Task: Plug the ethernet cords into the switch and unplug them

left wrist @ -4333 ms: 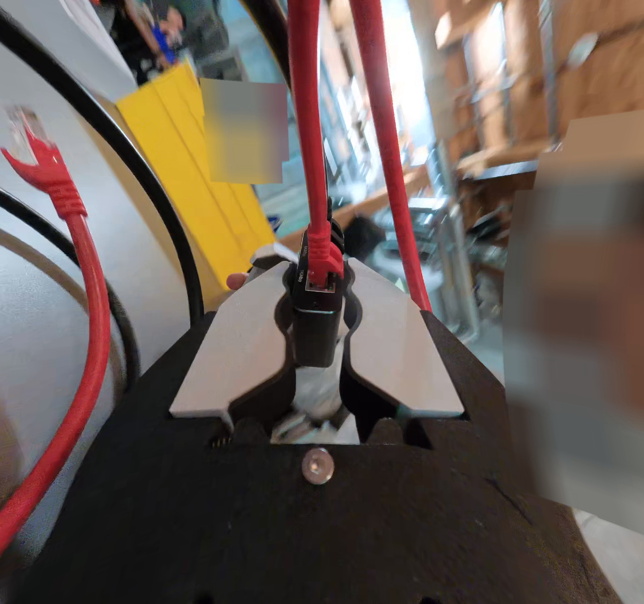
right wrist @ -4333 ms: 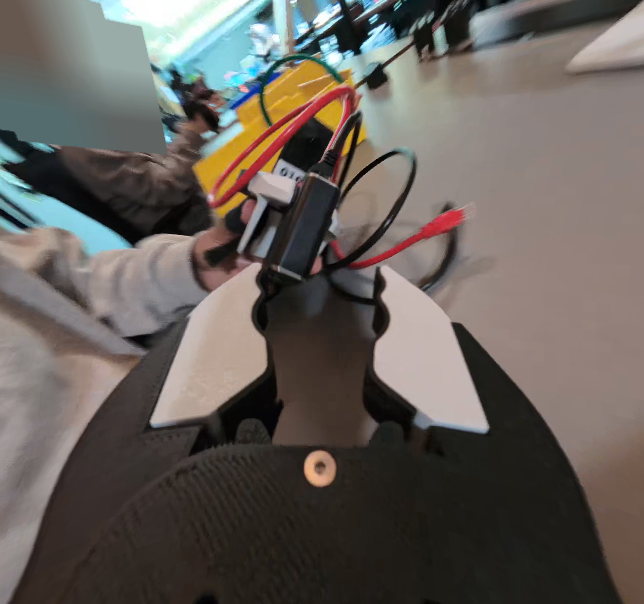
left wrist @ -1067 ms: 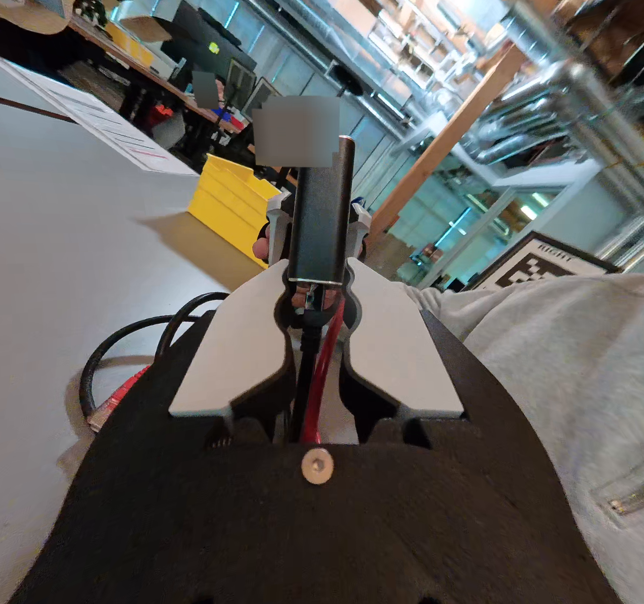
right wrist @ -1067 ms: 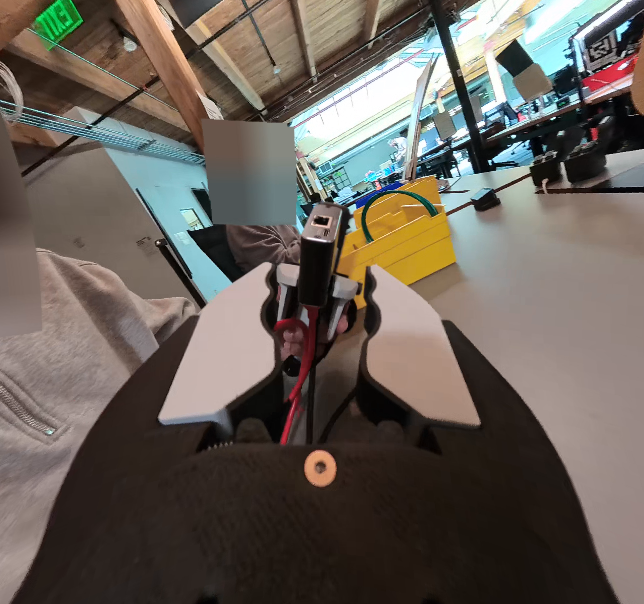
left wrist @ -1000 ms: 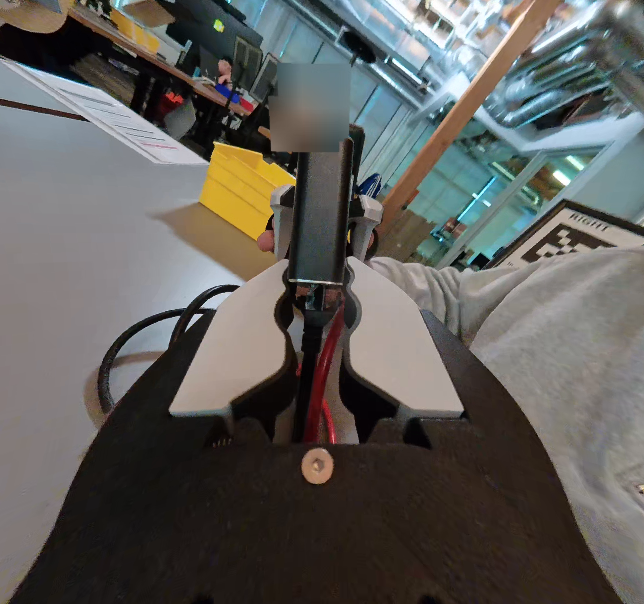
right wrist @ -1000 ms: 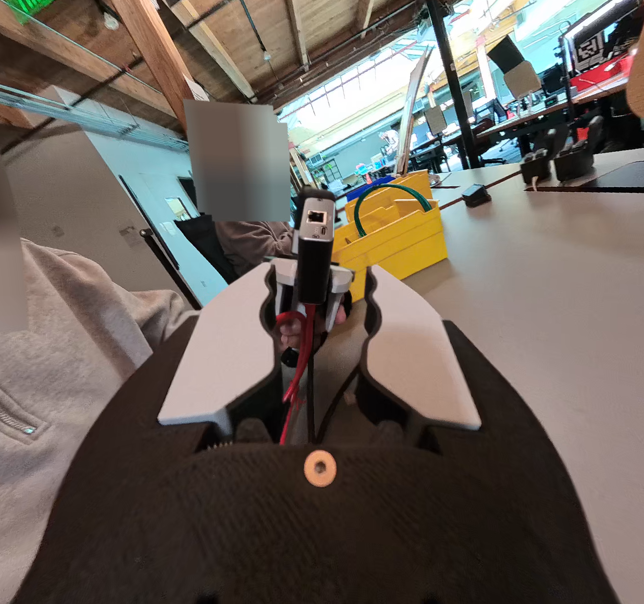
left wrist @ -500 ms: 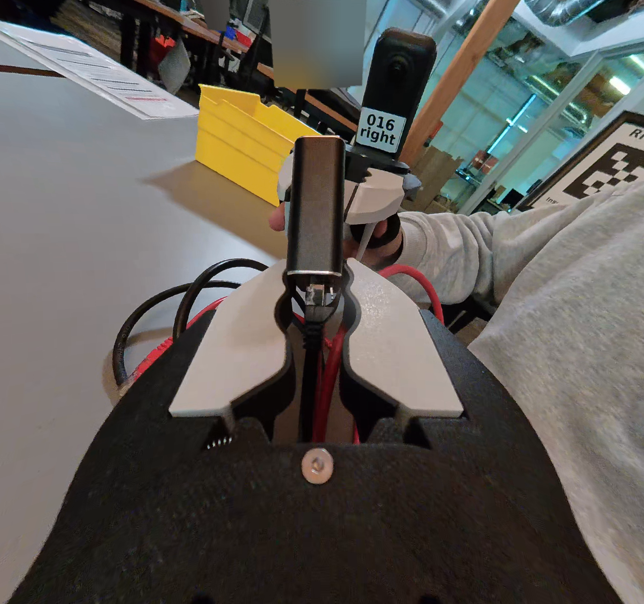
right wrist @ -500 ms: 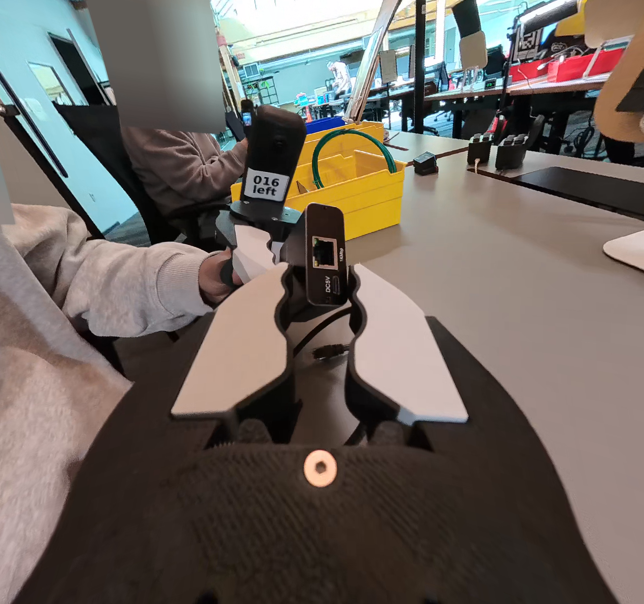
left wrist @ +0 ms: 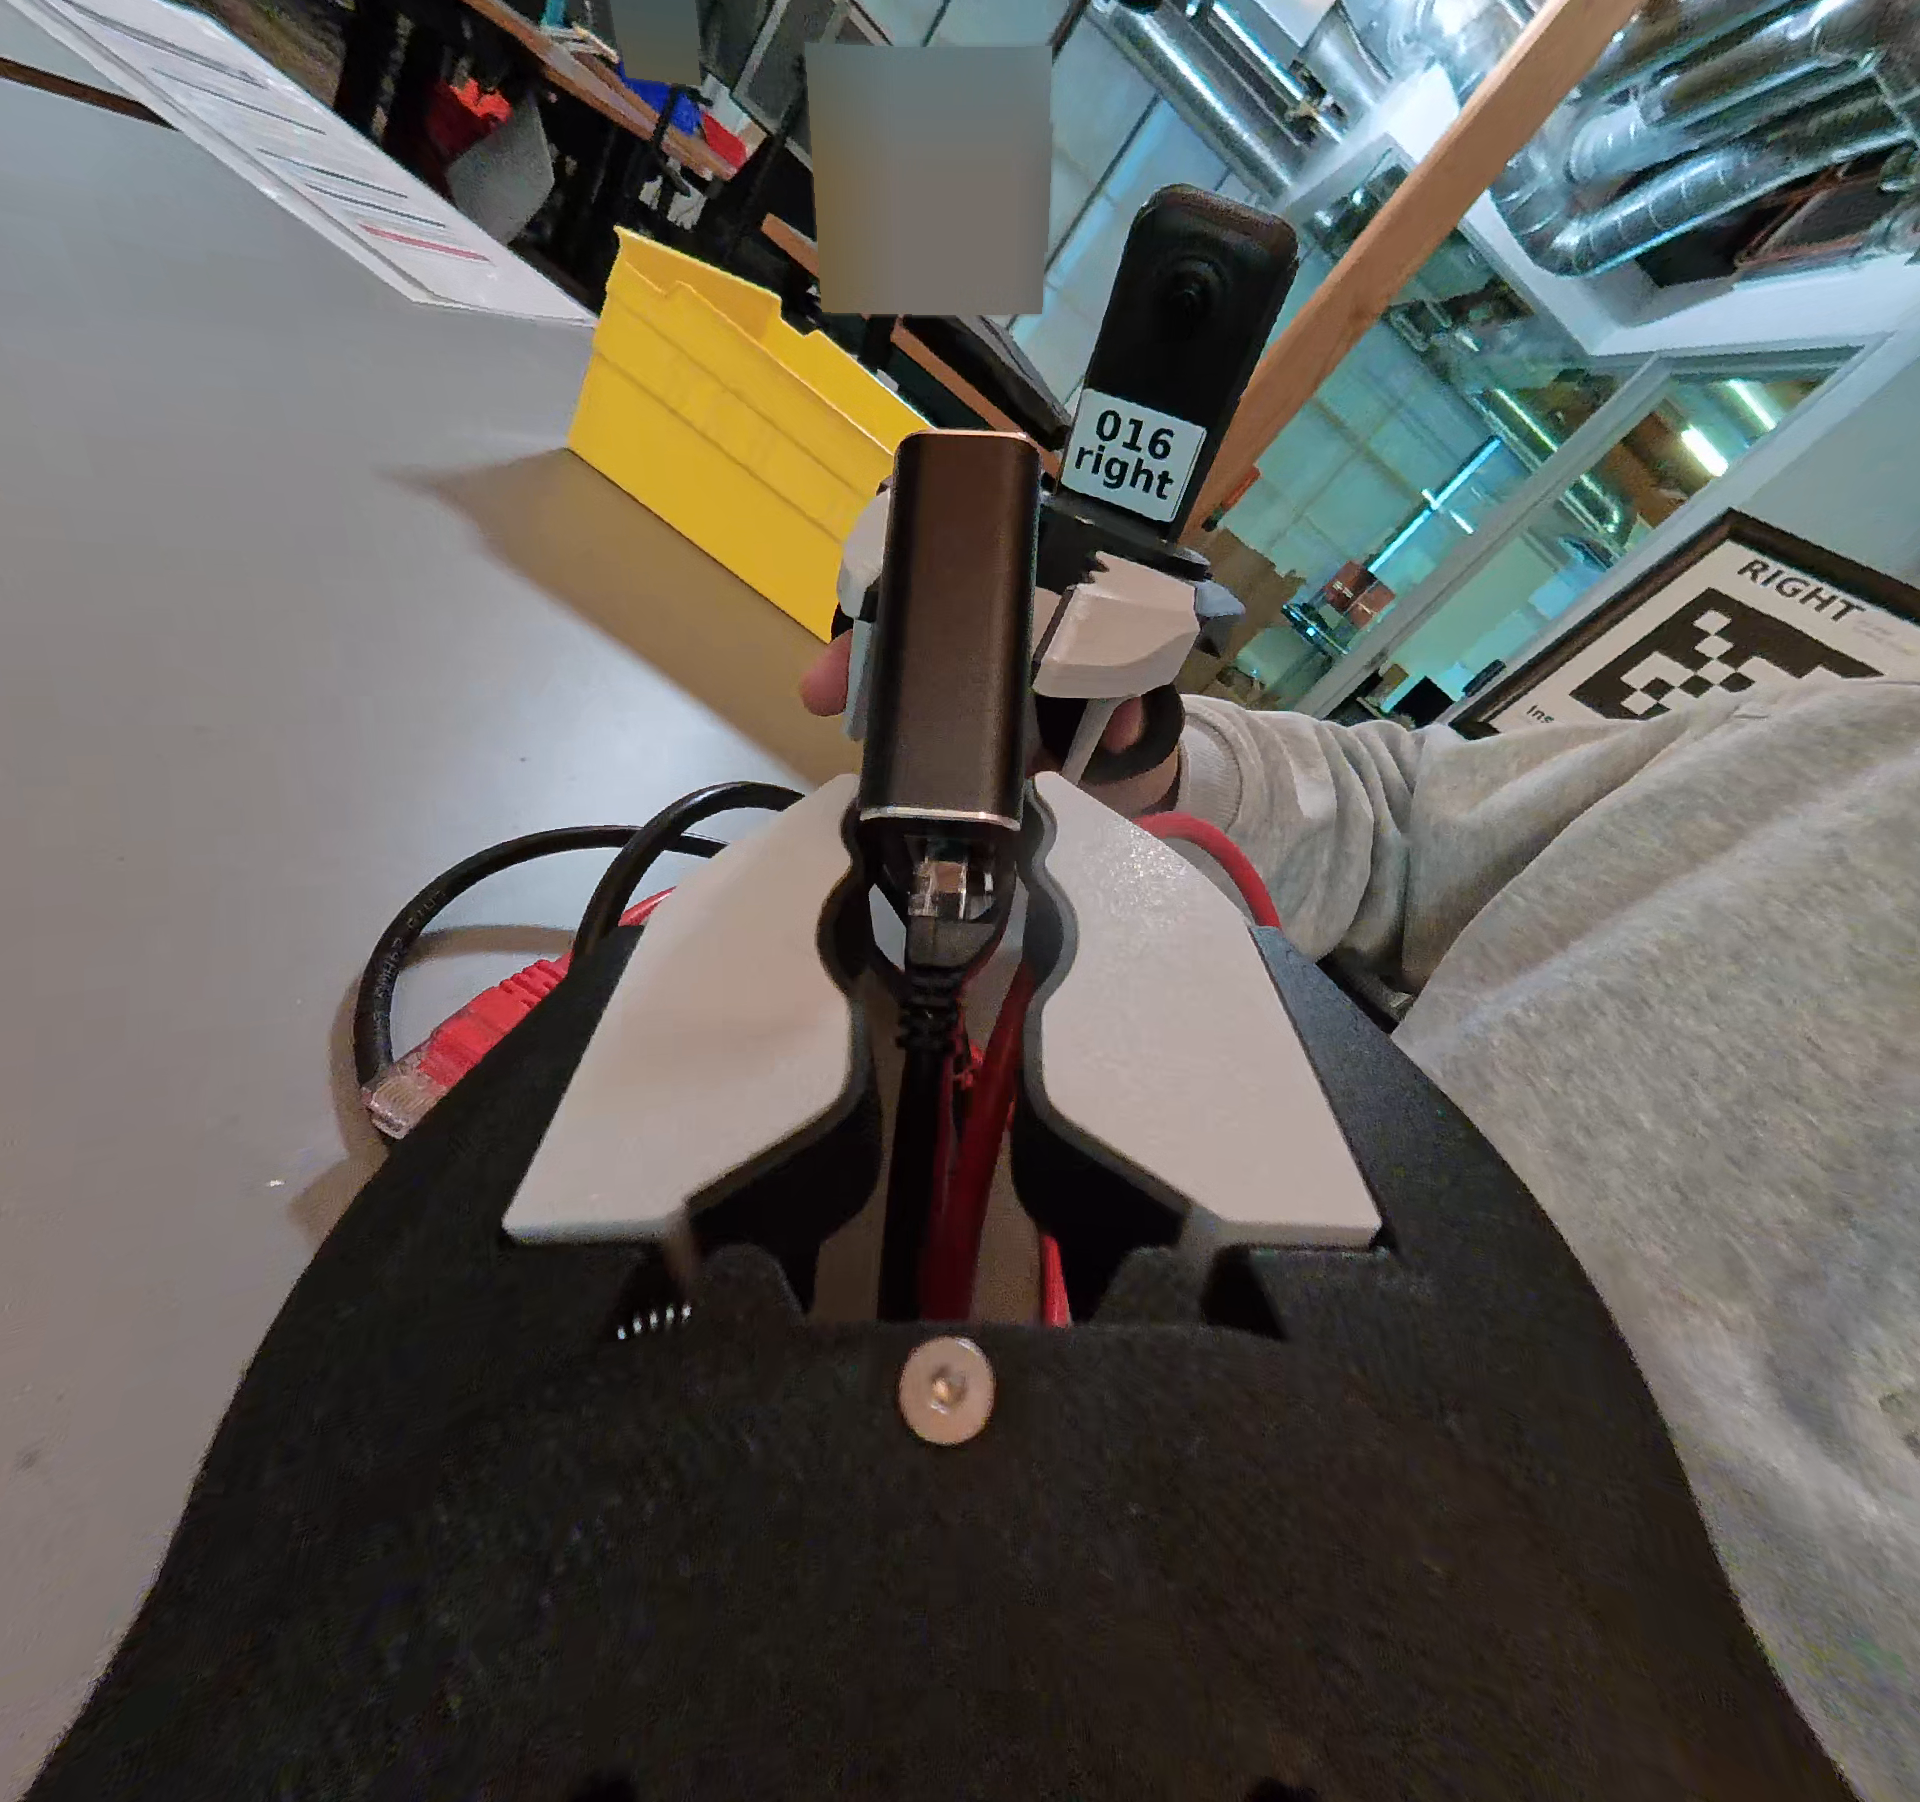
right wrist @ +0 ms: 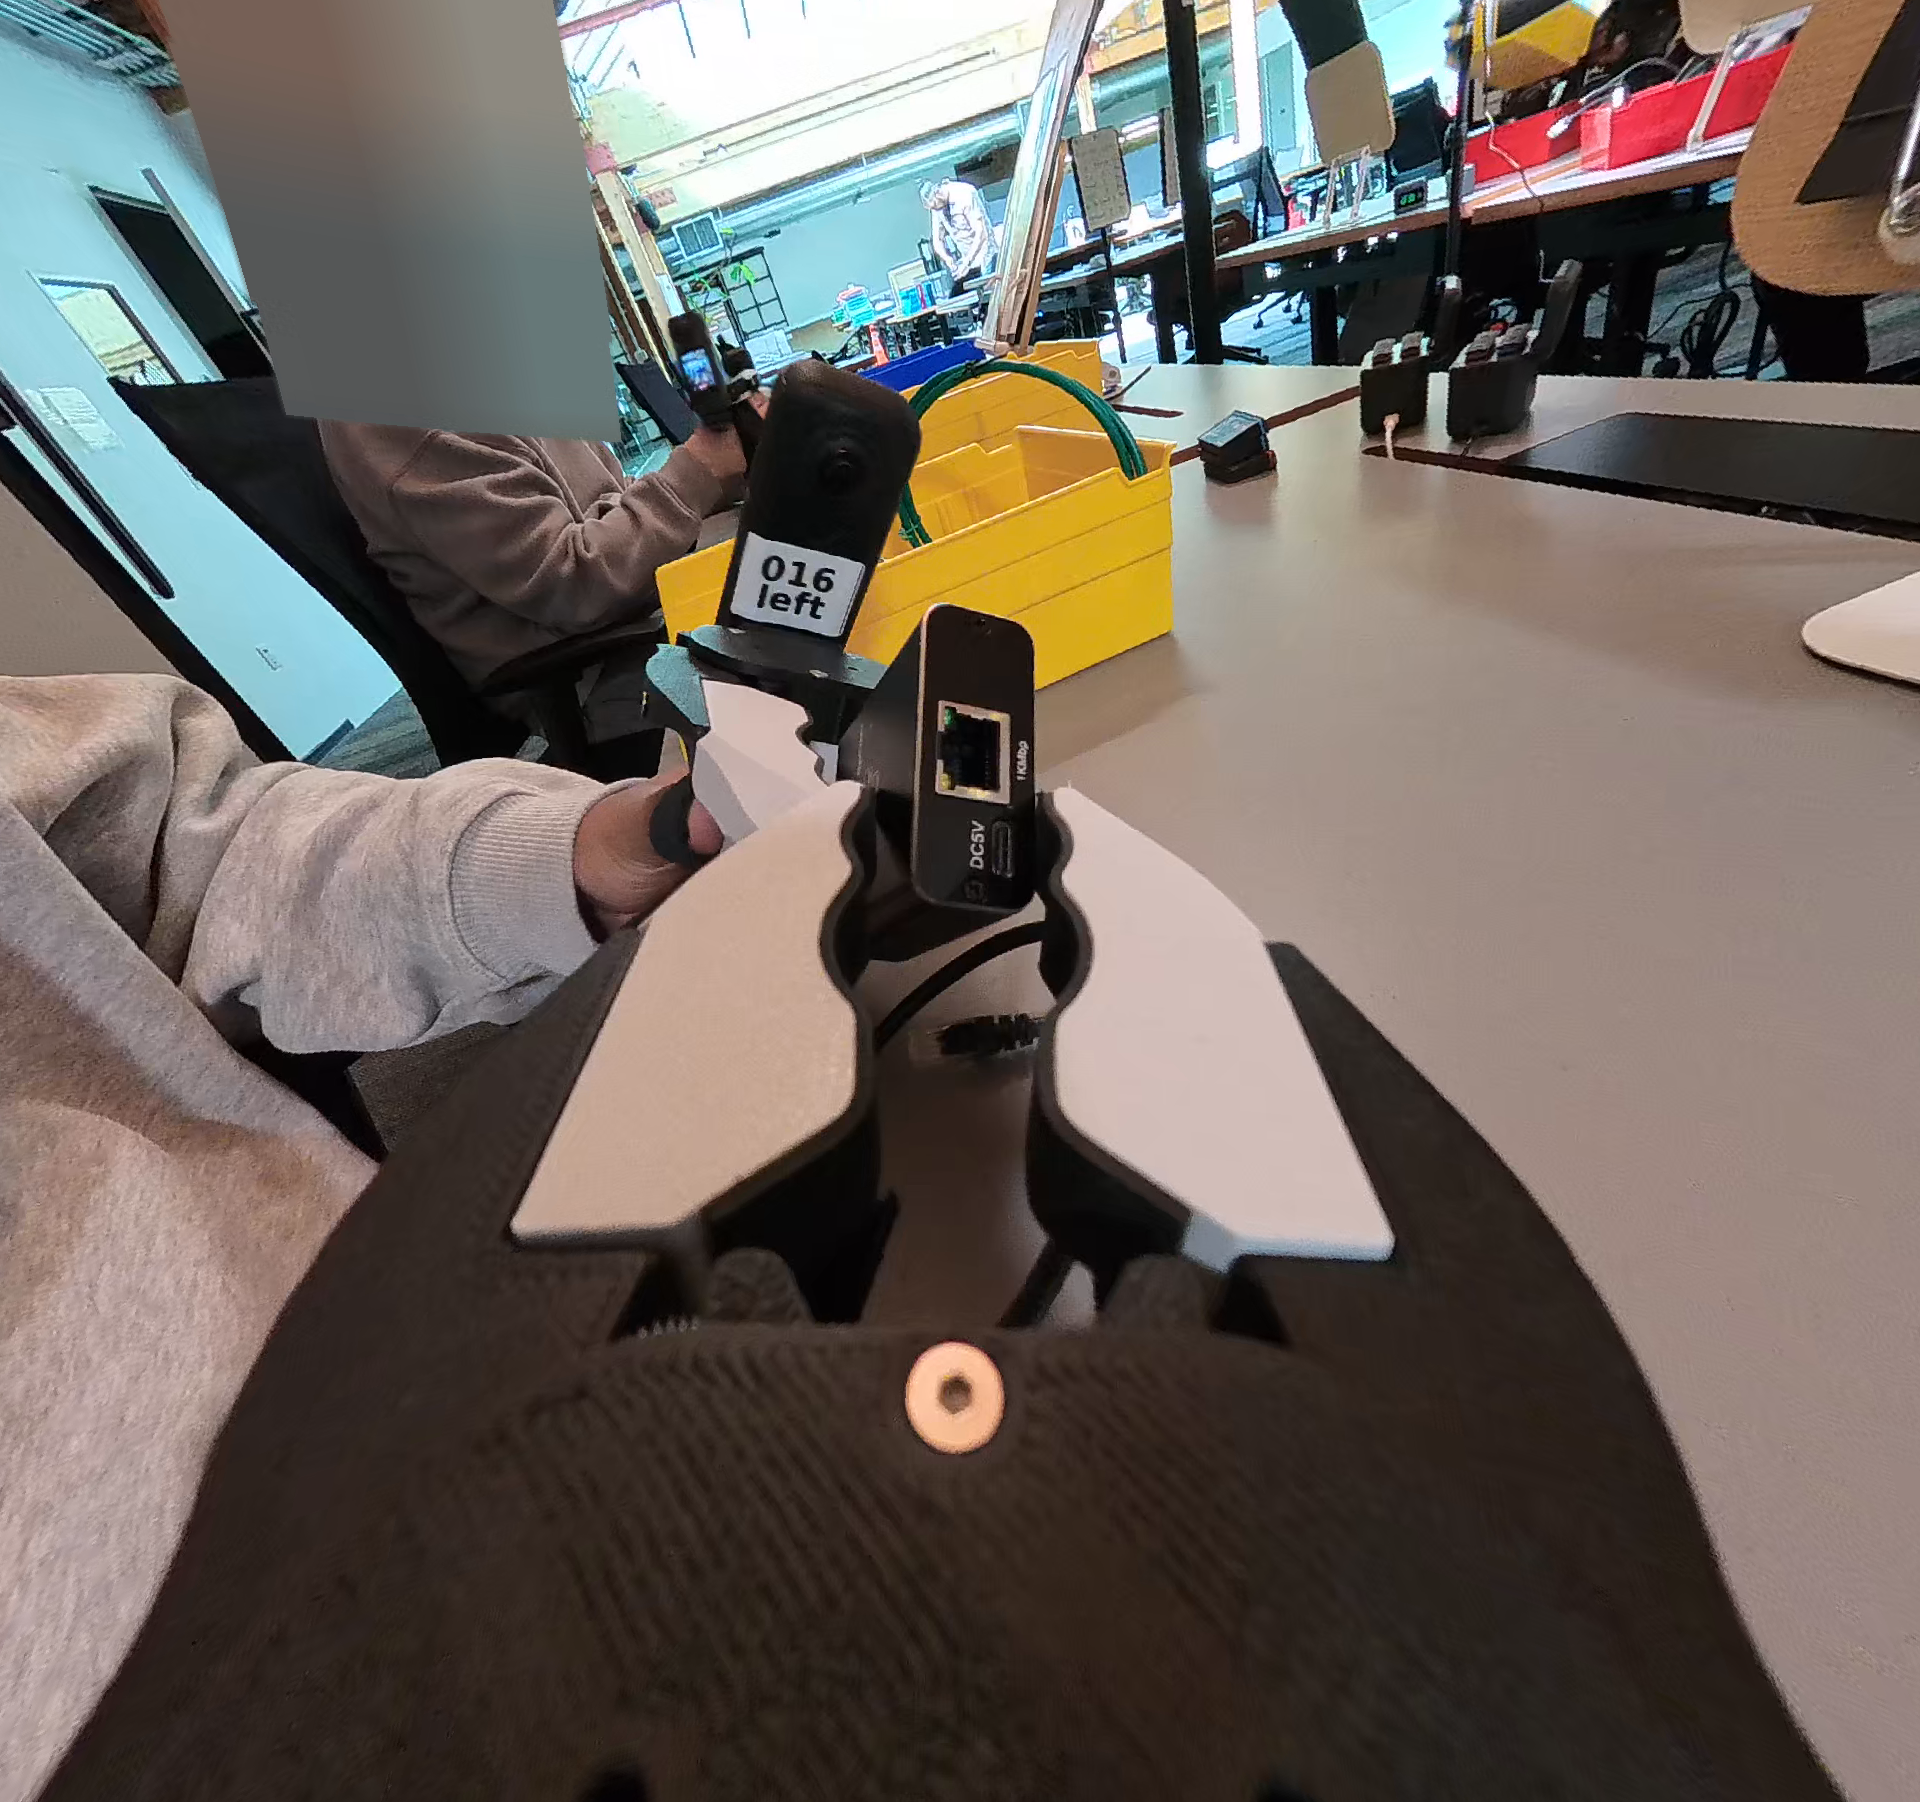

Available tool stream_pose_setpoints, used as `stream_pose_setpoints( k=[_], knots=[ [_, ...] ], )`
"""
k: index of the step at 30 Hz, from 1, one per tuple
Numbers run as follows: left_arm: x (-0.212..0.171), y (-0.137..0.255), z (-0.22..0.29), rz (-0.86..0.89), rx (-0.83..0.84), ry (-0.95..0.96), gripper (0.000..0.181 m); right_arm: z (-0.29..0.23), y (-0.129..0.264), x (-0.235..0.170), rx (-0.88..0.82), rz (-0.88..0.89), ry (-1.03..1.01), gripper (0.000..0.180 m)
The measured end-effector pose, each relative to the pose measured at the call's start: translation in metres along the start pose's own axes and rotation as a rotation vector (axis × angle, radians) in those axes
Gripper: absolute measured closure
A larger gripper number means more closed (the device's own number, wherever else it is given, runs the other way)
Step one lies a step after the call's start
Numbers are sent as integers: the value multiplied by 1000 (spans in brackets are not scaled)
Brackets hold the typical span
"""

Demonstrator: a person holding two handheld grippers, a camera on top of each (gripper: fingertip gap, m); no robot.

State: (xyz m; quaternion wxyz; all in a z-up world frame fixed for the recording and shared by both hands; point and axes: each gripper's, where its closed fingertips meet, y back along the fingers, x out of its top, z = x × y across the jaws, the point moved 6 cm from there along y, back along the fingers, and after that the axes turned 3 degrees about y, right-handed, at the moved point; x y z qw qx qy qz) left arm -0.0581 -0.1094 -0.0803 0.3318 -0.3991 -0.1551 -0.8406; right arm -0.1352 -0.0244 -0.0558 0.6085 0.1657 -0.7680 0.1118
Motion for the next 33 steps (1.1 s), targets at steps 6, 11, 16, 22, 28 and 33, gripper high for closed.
stream_pose_setpoints(
  k=[6,11,16,22,28,33],
  knots=[
    [3,0,-2,20,35,18,155,5,-7,23,13,-19,122,150],
    [-1,4,-12,12,60,47,155,-4,-49,82,29,38,347,142],
    [-3,6,-23,-39,105,-17,153,-36,-124,113,249,-81,513,135],
    [-4,3,-32,-37,72,47,154,-51,-214,136,376,-196,580,136],
    [-4,2,-30,-54,64,19,154,-32,-302,117,305,-447,745,134],
    [-3,4,-33,-50,34,55,154,-5,-365,94,249,-593,845,121]
  ],
)
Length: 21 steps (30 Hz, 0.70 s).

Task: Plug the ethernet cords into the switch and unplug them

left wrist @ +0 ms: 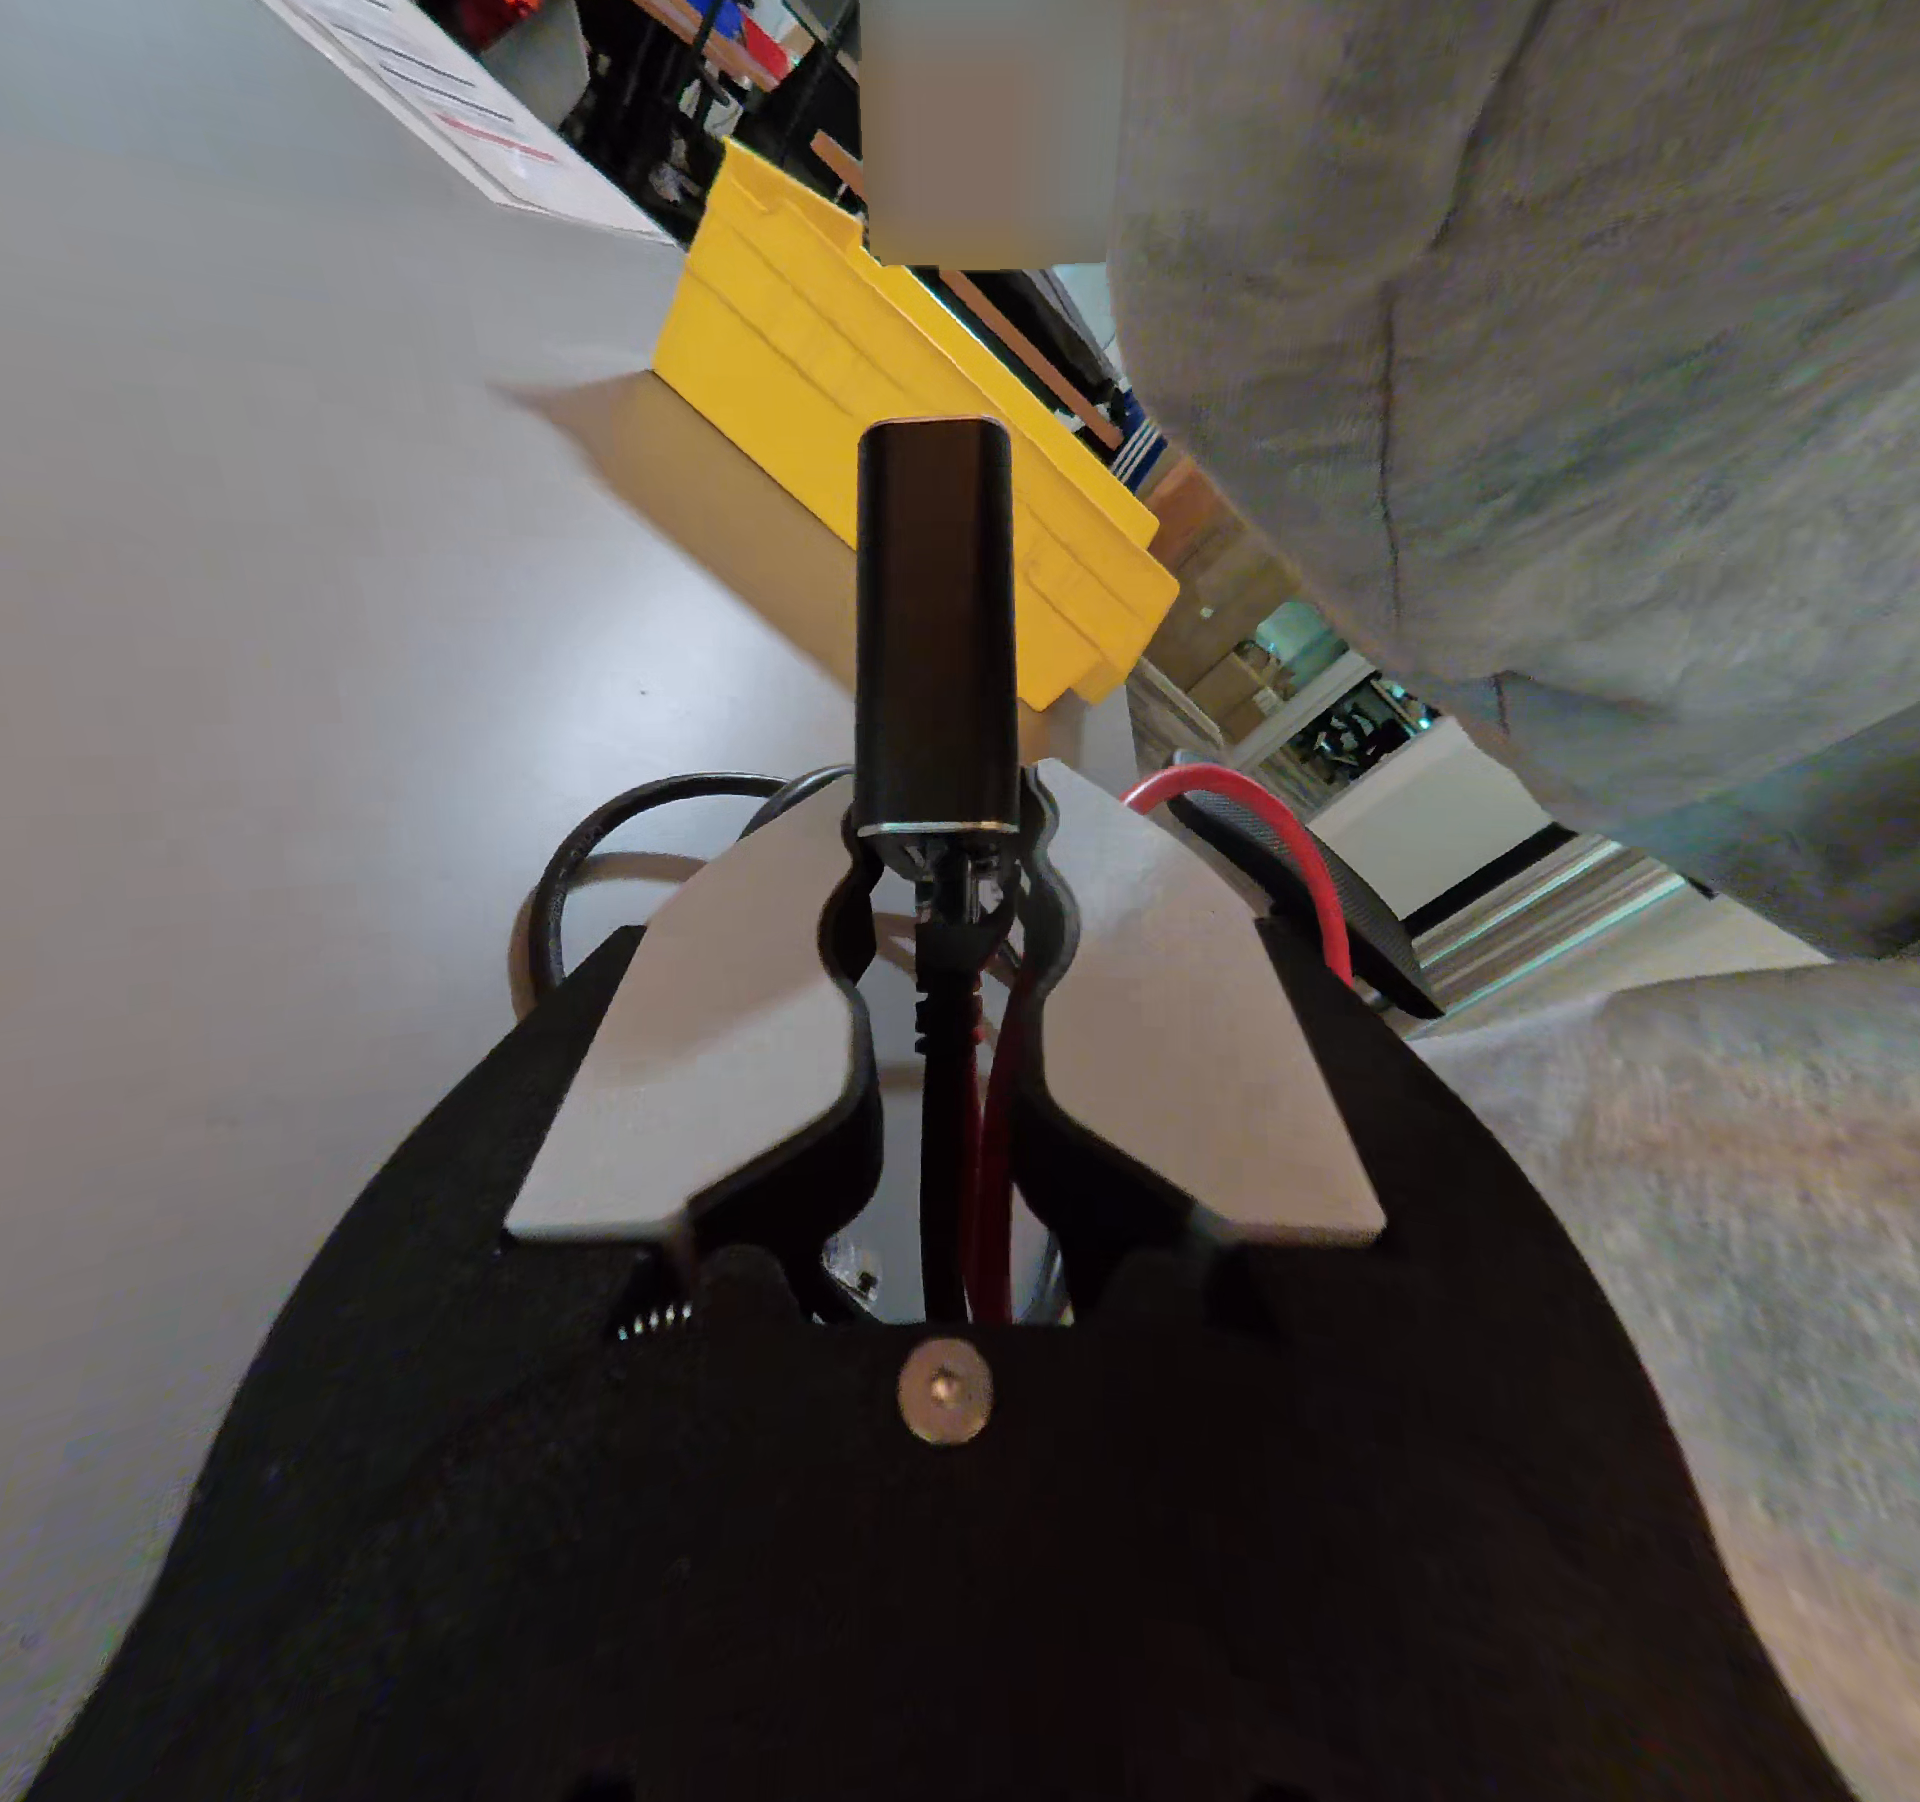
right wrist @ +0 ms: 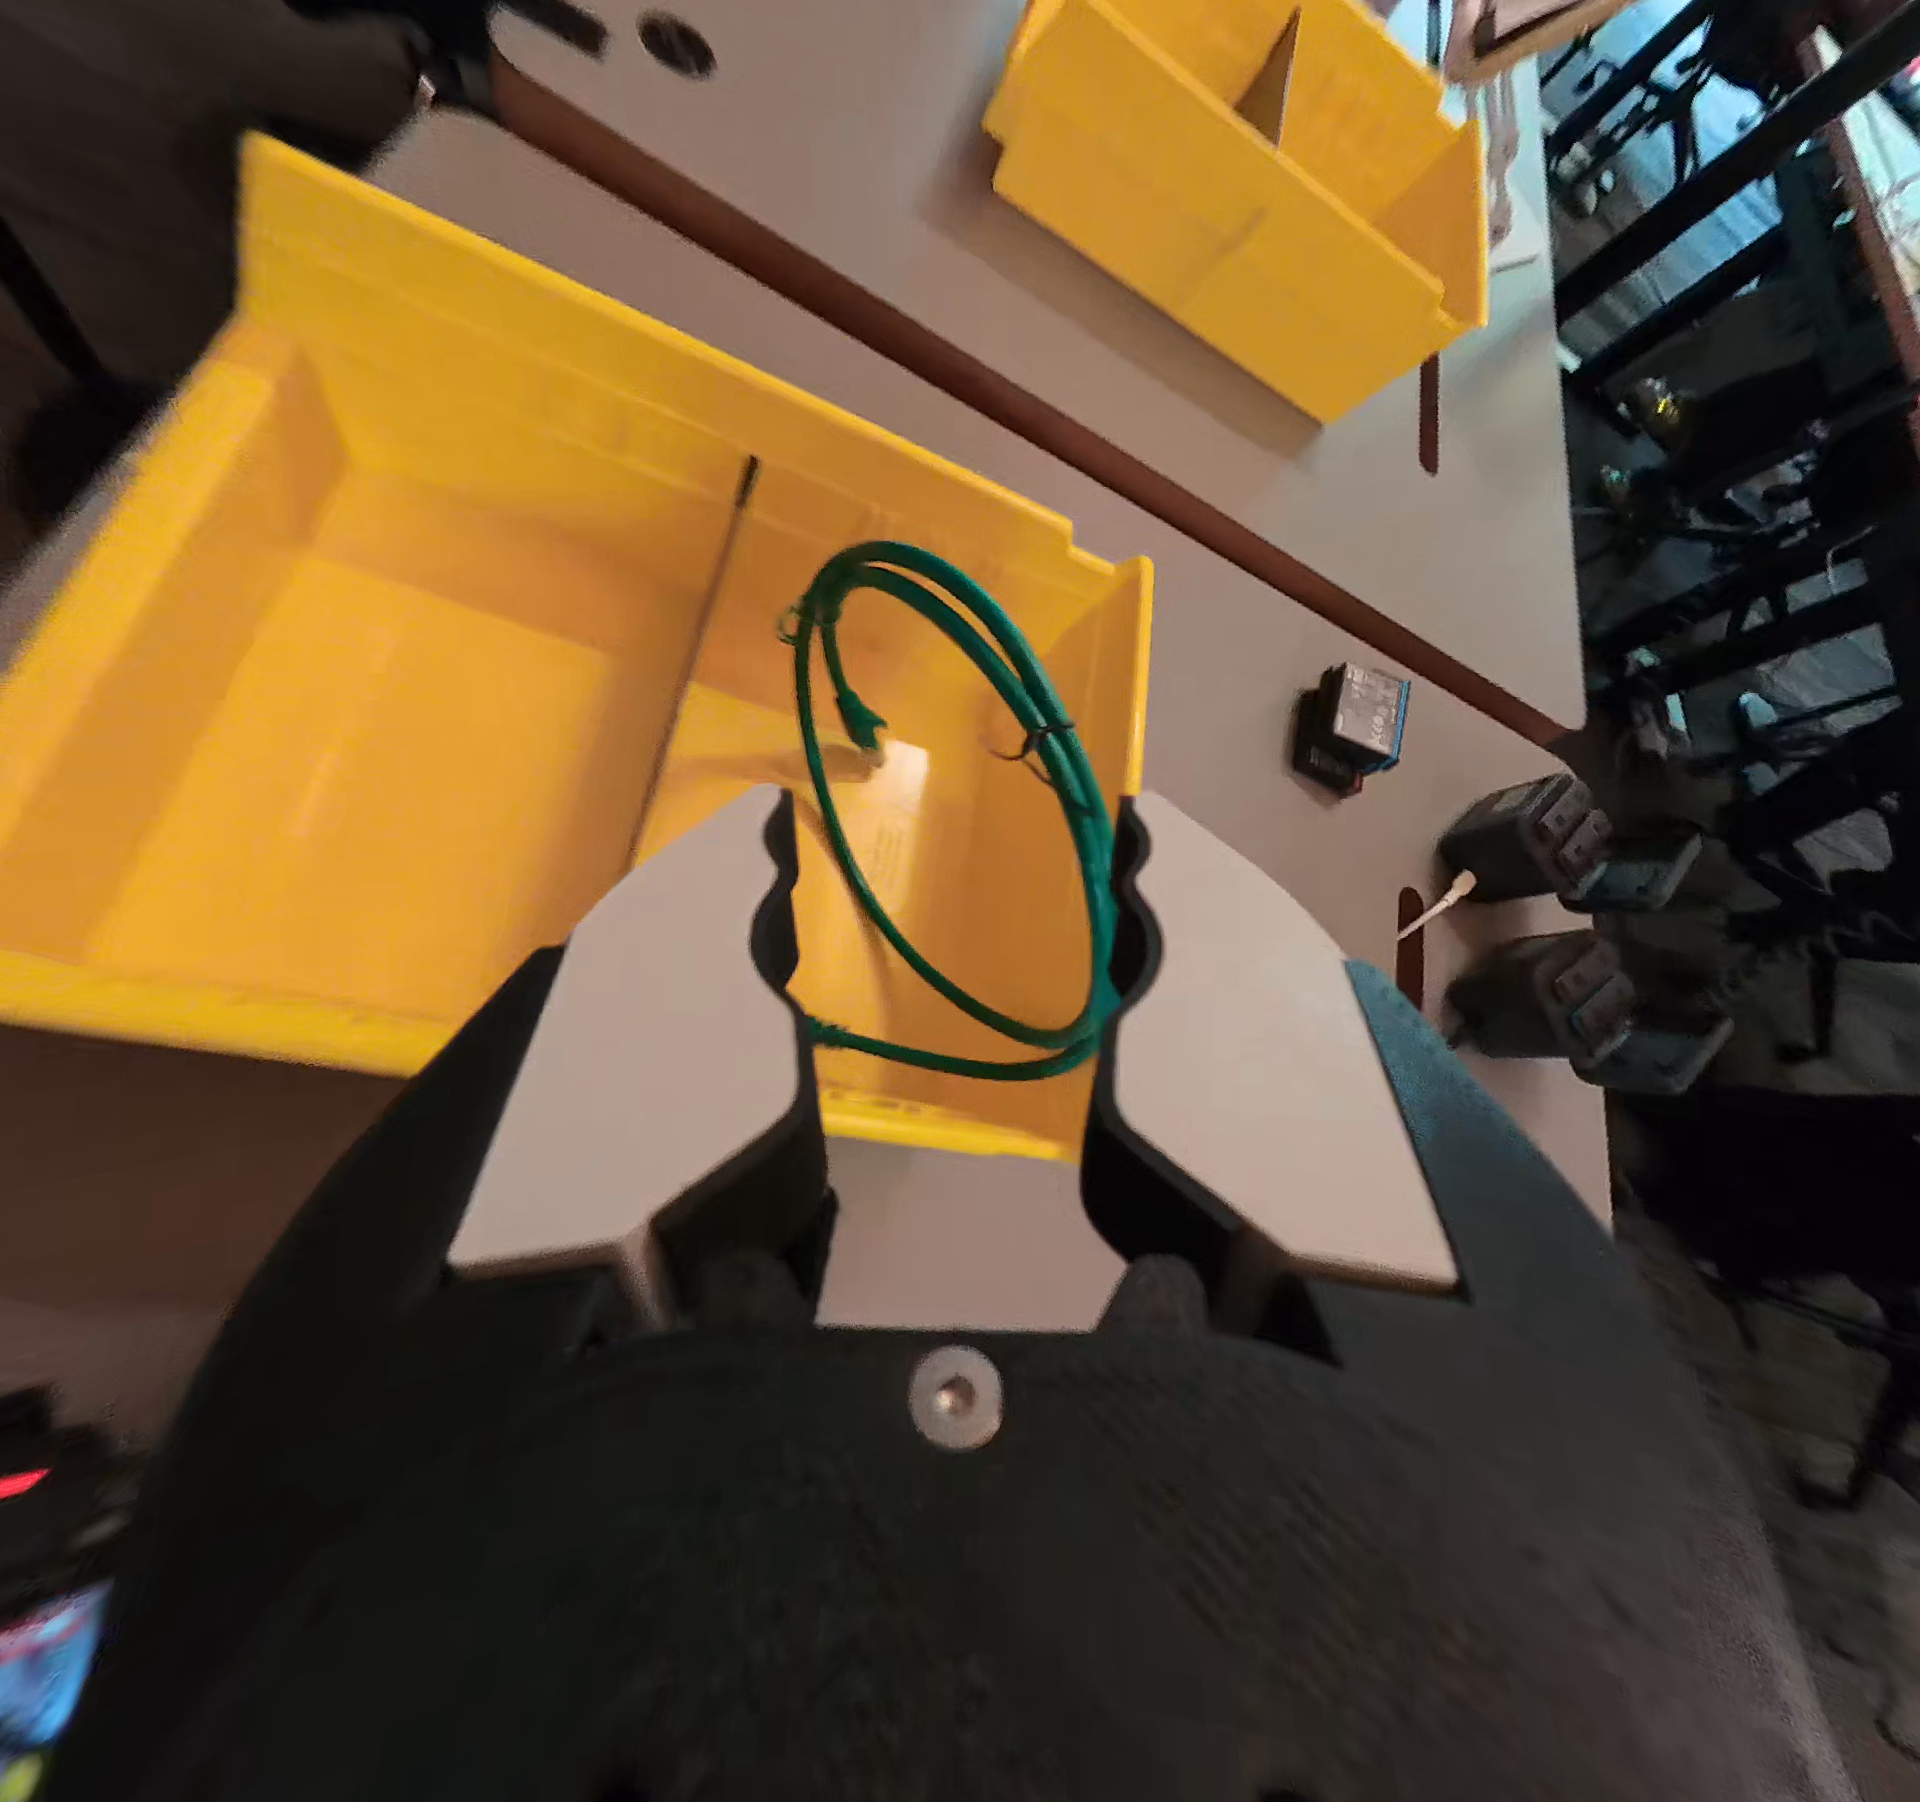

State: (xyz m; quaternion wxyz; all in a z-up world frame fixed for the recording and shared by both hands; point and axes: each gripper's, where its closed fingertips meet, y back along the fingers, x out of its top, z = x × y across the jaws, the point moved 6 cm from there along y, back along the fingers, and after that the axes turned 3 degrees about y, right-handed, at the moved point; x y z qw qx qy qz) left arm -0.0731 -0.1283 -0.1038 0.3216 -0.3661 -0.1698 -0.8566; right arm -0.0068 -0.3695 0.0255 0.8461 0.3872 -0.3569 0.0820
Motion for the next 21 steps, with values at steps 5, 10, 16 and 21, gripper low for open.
stream_pose_setpoints(
  k=[5,10,16,21],
  knots=[
    [2,3,-1,20,-3,10,155,16,-50,-17,76,-132,-104,107],
    [2,3,-1,11,5,-3,155,20,-55,-18,18,-221,9,170],
    [2,3,-2,10,5,2,155,44,-3,11,-150,-52,-98,177],
    [2,3,-2,12,7,0,155,61,68,12,-259,28,-235,177]
  ],
)
